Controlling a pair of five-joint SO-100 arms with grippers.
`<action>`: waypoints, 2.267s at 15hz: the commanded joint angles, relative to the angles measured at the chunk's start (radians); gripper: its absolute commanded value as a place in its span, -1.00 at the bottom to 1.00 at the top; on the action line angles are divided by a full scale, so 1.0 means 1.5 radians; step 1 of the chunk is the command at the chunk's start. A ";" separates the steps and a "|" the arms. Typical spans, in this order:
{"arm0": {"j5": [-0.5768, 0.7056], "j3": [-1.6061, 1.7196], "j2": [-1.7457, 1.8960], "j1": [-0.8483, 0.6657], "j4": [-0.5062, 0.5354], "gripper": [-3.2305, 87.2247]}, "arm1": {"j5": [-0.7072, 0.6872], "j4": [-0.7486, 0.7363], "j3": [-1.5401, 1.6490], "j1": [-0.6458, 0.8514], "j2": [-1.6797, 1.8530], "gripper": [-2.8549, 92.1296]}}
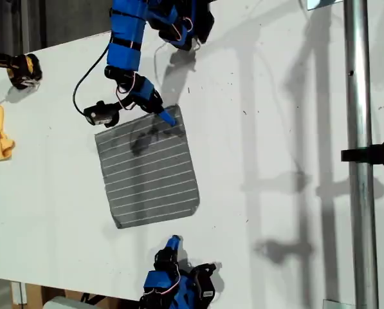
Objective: Grasp corners of a towel and fold twice.
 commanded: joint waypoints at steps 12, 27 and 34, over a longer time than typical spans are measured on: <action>-0.008 0.000 0.003 -0.010 -0.007 -0.97 | -0.008 -0.109 -0.018 0.010 -0.223 -0.21; -0.011 0.000 0.003 -0.009 -0.005 -0.97 | -0.033 -0.058 -0.138 0.022 -0.349 -0.41; -0.012 0.000 0.003 -0.009 -0.004 -0.97 | -0.030 -0.045 -0.170 0.014 -0.354 -0.94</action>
